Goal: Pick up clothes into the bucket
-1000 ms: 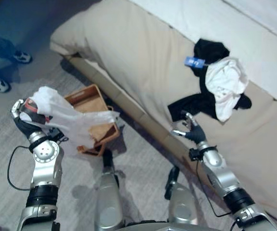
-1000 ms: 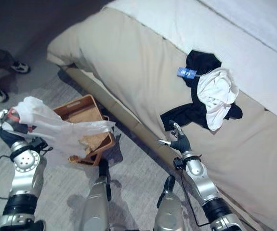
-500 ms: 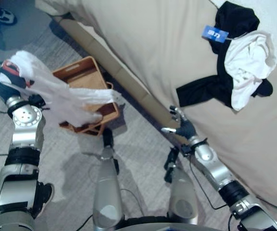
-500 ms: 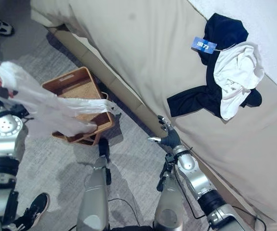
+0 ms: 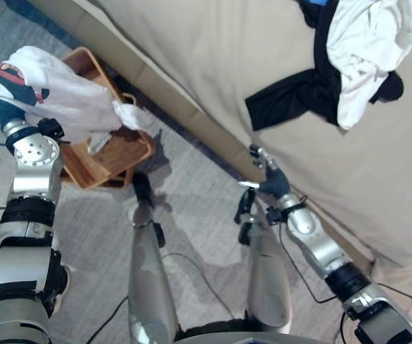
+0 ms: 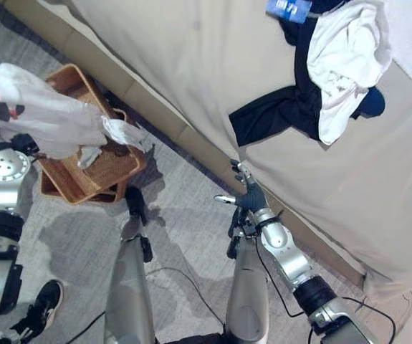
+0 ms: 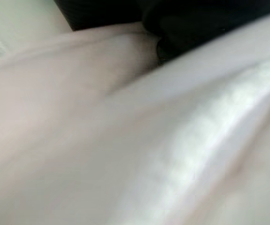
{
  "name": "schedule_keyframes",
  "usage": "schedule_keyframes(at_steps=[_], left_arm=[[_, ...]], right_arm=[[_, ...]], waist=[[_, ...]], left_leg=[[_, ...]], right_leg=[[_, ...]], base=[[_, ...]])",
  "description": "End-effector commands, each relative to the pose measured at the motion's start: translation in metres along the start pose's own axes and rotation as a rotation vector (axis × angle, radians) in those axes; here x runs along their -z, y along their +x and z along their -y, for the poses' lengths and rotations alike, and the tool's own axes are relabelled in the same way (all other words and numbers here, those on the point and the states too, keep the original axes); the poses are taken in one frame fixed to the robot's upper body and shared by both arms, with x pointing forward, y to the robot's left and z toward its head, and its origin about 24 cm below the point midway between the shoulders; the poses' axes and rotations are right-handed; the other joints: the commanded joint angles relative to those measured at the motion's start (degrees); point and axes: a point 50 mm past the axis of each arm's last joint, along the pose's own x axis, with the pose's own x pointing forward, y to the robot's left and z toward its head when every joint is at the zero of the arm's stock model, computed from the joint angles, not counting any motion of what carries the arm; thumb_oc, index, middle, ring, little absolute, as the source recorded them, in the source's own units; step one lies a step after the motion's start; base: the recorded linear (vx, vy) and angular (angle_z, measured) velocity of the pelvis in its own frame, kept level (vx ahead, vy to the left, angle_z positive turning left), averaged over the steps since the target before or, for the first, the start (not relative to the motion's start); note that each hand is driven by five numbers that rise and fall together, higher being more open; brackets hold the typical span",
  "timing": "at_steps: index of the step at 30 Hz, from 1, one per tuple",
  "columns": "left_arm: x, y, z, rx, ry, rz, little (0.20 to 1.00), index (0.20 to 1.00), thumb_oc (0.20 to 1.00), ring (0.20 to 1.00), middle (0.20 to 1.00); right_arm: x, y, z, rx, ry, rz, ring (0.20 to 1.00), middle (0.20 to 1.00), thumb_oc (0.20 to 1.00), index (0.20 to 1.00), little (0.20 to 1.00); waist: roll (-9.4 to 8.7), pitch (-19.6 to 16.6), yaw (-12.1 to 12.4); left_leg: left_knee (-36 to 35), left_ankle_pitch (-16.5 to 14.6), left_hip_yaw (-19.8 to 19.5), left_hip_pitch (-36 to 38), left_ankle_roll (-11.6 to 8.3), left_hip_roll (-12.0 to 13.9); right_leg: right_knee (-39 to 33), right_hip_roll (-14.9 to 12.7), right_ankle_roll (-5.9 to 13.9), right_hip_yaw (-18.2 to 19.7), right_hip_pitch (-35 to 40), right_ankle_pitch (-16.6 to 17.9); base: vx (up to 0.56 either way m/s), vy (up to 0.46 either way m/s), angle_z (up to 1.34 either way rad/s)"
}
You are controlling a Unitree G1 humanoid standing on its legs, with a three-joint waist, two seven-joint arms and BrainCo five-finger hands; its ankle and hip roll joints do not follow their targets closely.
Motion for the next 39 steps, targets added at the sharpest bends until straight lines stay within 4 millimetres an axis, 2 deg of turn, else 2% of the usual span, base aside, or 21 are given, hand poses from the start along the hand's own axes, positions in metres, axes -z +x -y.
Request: schedule_keyframes(at_steps=[1, 4, 10, 12, 13, 14, 16, 24, 32, 33, 36, 39], left_arm=[[-0.020, 0.023, -0.030, -0.150, -0.019, 0.075, 0.200, 0.200, 0.200, 0.200, 0.200], [-0.006, 0.026, -0.036, -0.200, -0.035, -0.028, 0.200, 0.200, 0.200, 0.200, 0.200], [0.008, 0.030, -0.029, -0.177, -0.006, -0.168, 0.200, 0.200, 0.200, 0.200, 0.200], [0.012, 0.030, -0.027, -0.181, -0.045, -0.225, 0.200, 0.200, 0.200, 0.200, 0.200], [0.012, 0.031, -0.026, -0.176, -0.062, -0.239, 0.354, 0.354, 0.354, 0.354, 0.354], [0.012, 0.031, -0.024, -0.170, -0.069, -0.251, 1.000, 1.000, 1.000, 1.000, 1.000], [0.008, 0.032, -0.018, -0.146, -0.078, -0.244, 1.000, 1.000, 1.000, 1.000, 1.000], [0.013, 0.030, -0.019, -0.191, -0.168, -0.303, 1.000, 1.000, 1.000, 1.000, 1.000], [0.032, 0.023, -0.034, -0.319, -0.293, -0.405, 1.000, 1.000, 1.000, 1.000, 1.000], [0.038, 0.017, -0.038, -0.369, -0.373, -0.432, 1.000, 1.000, 1.000, 1.000, 1.000], [0.048, 0.008, -0.038, -0.382, -0.405, -0.452, 1.000, 1.000, 1.000, 1.000, 1.000], [0.052, -0.017, -0.015, -0.208, -0.298, -0.359, 1.000, 1.000, 1.000, 1.000, 1.000]], right_arm=[[-0.019, -0.008, 0.004, 0.027, 0.049, 0.126, 1.000, 1.000, 1.000, 1.000, 1.000], [-0.019, -0.008, 0.003, 0.017, 0.052, 0.127, 1.000, 1.000, 1.000, 1.000, 1.000], [-0.018, -0.005, 0.004, 0.004, 0.050, 0.118, 1.000, 1.000, 1.000, 1.000, 1.000], [-0.017, -0.005, 0.006, 0.006, 0.048, 0.110, 1.000, 1.000, 1.000, 1.000, 1.000], [-0.017, -0.005, 0.006, 0.005, 0.046, 0.108, 1.000, 1.000, 1.000, 1.000, 1.000], [-0.017, -0.005, 0.007, 0.002, 0.043, 0.108, 1.000, 1.000, 1.000, 1.000, 1.000], [-0.016, -0.006, 0.009, 0.004, 0.035, 0.102, 1.000, 1.000, 1.000, 1.000, 1.000], [-0.009, -0.009, 0.013, 0.006, 0.027, 0.064, 1.000, 1.000, 1.000, 1.000, 1.000], [-0.001, -0.009, 0.019, 0.032, 0.021, 0.022, 1.000, 1.000, 1.000, 1.000, 1.000], [0.001, -0.008, 0.019, 0.033, 0.016, 0.007, 1.000, 1.000, 1.000, 1.000, 1.000], [0.003, -0.009, 0.018, 0.032, 0.013, -0.002, 1.000, 1.000, 1.000, 1.000, 1.000], [0.005, -0.011, 0.020, 0.052, 0.001, -0.008, 1.000, 1.000, 1.000, 1.000, 1.000]], waist=[[-4.59, -0.45, -0.23], [-5.31, -0.45, -0.81], [-5.69, -0.45, -1.71], [-5.70, -0.45, -1.96], [-5.69, -0.45, -2.10], [-5.61, -0.45, -2.27], [-5.60, -0.45, -2.39], [-5.21, -0.45, -2.39], [-4.98, -0.45, -1.52], [-4.95, -0.45, -1.19], [-5.02, -0.45, -0.81], [-4.90, -0.45, -0.07]], left_leg=[[11.34, -11.35, 0.81, -3.74, 1.24, 0.30], [12.54, -11.76, 0.30, -5.42, 1.38, 0.39], [14.35, -12.58, 0.06, -6.76, 1.88, 0.25], [14.71, -12.94, 0.04, -6.74, 1.98, 0.23], [14.76, -13.02, 0.07, -6.62, 2.07, 0.24], [14.85, -13.13, 0.18, -6.55, 2.14, 0.26], [14.98, -13.28, 0.21, -6.40, 2.23, 0.17], [14.25, -13.28, 0.53, -5.09, 2.24, 0.08], [11.97, -12.72, 1.28, -1.45, 1.95, -0.16], [11.15, -12.69, 1.66, 0.47, 1.86, 0.03], [10.07, -12.64, 2.40, 3.15, 1.82, 0.28], [6.69, -12.01, 3.75, 9.11, 1.63, 0.58]], right_leg=[[-1.37, -0.45, 1.61, 3.98, -2.74, 4.67], [-0.79, -0.09, 1.54, 4.18, -4.09, 4.48], [1.27, 0.11, 1.45, 4.89, -6.11, 3.90], [1.07, 0.19, 1.43, 5.08, -6.01, 3.92], [1.06, 0.23, 1.42, 5.10, -5.89, 3.95], [1.05, 0.29, 1.37, 5.23, -5.89, 3.99], [0.90, 0.37, 1.37, 5.48, -5.85, 4.12], [0.19, 0.52, 1.62, 5.83, -5.20, 4.48], [-1.86, 0.36, 2.08, 5.45, -1.87, 5.87], [-2.86, 0.54, 2.32, 5.59, -0.46, 6.65], [-4.38, 0.83, 2.52, 5.88, 1.67, 7.71], [-6.85, 0.74, 2.54, 5.05, 5.91, 9.47]], base=[[0.00, 0.000, 0.00], [0.00, 0.000, 0.00], [0.01, 0.013, 0.00], [0.00, 0.000, 0.00], [0.00, 0.028, -0.03], [-0.01, 0.036, -0.05], [0.00, 0.016, -0.02], [0.00, 0.017, -0.01], [0.00, 0.005, 0.00], [0.00, 0.041, -0.04], [0.00, 0.046, -0.11], [0.00, 0.059, -0.16]])
